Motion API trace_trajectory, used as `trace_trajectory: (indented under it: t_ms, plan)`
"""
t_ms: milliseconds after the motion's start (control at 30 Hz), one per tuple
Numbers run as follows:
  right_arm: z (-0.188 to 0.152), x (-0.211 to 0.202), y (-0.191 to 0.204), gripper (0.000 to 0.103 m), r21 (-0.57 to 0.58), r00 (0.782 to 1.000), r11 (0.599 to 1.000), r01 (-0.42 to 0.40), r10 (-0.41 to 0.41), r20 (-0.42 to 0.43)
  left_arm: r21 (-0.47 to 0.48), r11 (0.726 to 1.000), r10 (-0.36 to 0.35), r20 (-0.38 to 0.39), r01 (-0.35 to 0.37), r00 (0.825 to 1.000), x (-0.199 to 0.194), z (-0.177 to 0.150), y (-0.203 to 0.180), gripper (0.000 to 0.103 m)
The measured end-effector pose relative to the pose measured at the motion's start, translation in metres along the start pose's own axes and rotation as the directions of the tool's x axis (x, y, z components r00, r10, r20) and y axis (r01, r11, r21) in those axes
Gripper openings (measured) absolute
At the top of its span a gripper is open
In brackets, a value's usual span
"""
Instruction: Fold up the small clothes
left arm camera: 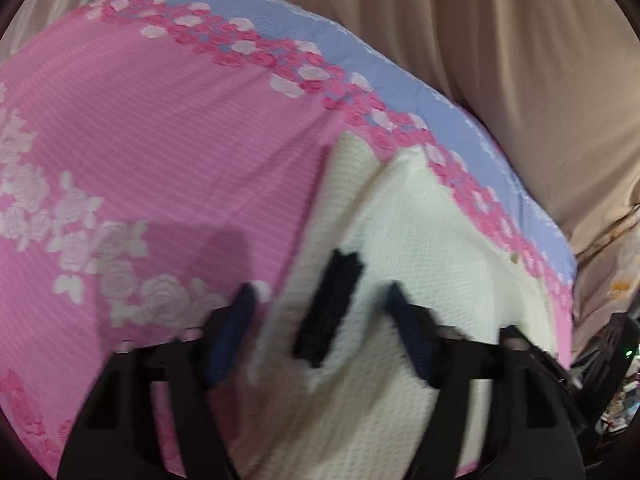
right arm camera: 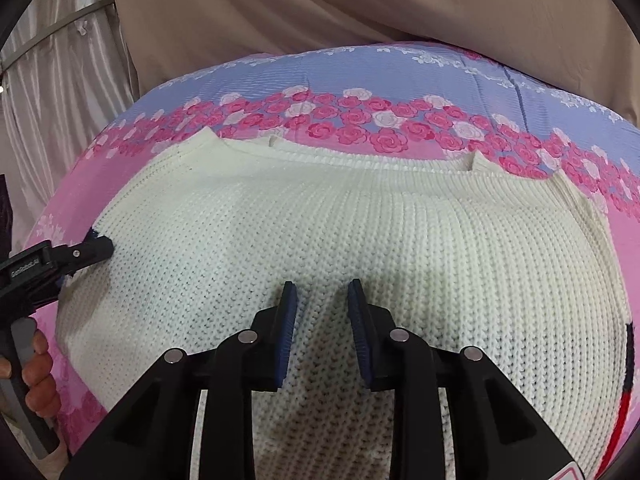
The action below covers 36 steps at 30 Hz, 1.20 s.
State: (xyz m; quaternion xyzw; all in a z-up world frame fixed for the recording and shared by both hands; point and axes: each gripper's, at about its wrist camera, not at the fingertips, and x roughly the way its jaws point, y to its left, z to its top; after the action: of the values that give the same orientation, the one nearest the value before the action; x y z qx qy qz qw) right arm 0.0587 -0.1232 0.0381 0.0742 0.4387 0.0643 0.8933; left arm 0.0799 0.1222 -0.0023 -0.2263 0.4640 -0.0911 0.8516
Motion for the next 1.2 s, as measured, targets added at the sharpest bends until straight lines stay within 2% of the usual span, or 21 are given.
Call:
trace_trajectory:
  t_ms: [33, 67, 100, 167, 267, 333, 433, 533, 633, 667, 767, 867, 967, 1033, 1100, 1200]
  plan:
    - [-0.001, -0.005, -0.004, 0.031, 0.021, 1.0, 0.999, -0.028, 0.028, 0.004, -0.004, 1.0, -0.009, -0.01, 0.009, 1.0, 0.001, 0.002, -0.001, 0.038]
    - [-0.003, -0.009, -0.007, 0.033, 0.036, 0.999, 0.998, -0.048, 0.048, 0.009, 0.008, 1.0, -0.013, 0.0, 0.013, 1.0, -0.001, 0.003, -0.006, 0.029]
    - [-0.005, -0.014, -0.01, 0.033, 0.051, 0.998, 0.997, -0.062, 0.061, 0.015, 0.025, 1.0, -0.014, 0.01, 0.013, 1.0, -0.005, 0.004, -0.011, 0.025]
    - [-0.01, -0.025, -0.015, 0.034, 0.066, 0.997, 0.995, -0.077, 0.075, 0.031, 0.06, 0.998, -0.024, 0.044, 0.021, 0.999, -0.017, 0.006, -0.025, 0.019]
    - [-0.018, -0.044, -0.028, 0.036, 0.094, 0.995, 0.993, -0.078, 0.073, 0.061, 0.13, 0.989, -0.083, 0.079, 0.073, 0.993, -0.035, 0.01, -0.057, 0.015]
    - [-0.023, -0.054, -0.038, 0.037, 0.11, 0.995, 0.992, -0.068, 0.059, 0.076, 0.202, 0.974, -0.121, 0.091, 0.1, 0.989, -0.044, 0.01, -0.086, 0.015]
    - [-0.031, -0.071, -0.056, 0.037, 0.147, 0.994, 0.988, -0.042, 0.026, 0.109, 0.328, 0.932, -0.195, 0.086, 0.157, 0.977, -0.052, 0.002, -0.141, 0.014]
    - [-0.041, -0.089, -0.08, 0.038, 0.2, 0.991, 0.98, -0.001, -0.026, 0.133, 0.43, 0.876, -0.256, 0.034, 0.217, 0.966, -0.047, -0.015, -0.192, 0.013]
    - [-0.051, -0.104, -0.102, 0.038, 0.249, 0.987, 0.968, 0.039, -0.076, 0.14, 0.517, 0.821, -0.26, -0.04, 0.243, 0.965, -0.021, -0.043, -0.235, 0.012]
    - [-0.053, -0.107, -0.108, 0.038, 0.26, 0.986, 0.964, 0.047, -0.086, 0.14, 0.528, 0.811, -0.255, -0.069, 0.252, 0.964, -0.012, -0.051, -0.244, 0.012]
    - [-0.061, -0.114, -0.126, 0.039, 0.295, 0.986, 0.953, 0.062, -0.105, 0.13, 0.554, 0.794, -0.2, -0.151, 0.25, 0.968, 0.029, -0.08, -0.265, 0.012]
    - [-0.066, -0.119, -0.137, 0.039, 0.316, 0.987, 0.947, 0.053, -0.098, 0.128, 0.536, 0.803, -0.158, -0.23, 0.261, 0.96, 0.059, -0.1, -0.269, 0.012]
    - [-0.065, -0.121, -0.141, 0.04, 0.312, 0.987, 0.949, 0.045, -0.09, 0.132, 0.542, 0.796, -0.184, -0.208, 0.27, 0.961, 0.046, -0.103, -0.27, 0.022]
    - [-0.057, -0.121, -0.142, 0.044, 0.303, 0.988, 0.953, 0.025, -0.07, 0.138, 0.517, 0.796, -0.234, -0.213, 0.313, 0.948, 0.026, -0.101, -0.265, 0.036]
    - [-0.05, -0.123, -0.138, 0.05, 0.296, 0.988, 0.955, -0.022, -0.024, 0.151, 0.504, 0.794, -0.281, -0.189, 0.339, 0.941, -0.003, -0.098, -0.254, 0.067]
    - [-0.038, -0.12, -0.132, 0.064, 0.294, 0.981, 0.945, -0.14, 0.093, 0.168, 0.503, 0.808, -0.286, -0.124, 0.309, 0.95, -0.036, -0.098, -0.232, 0.081]
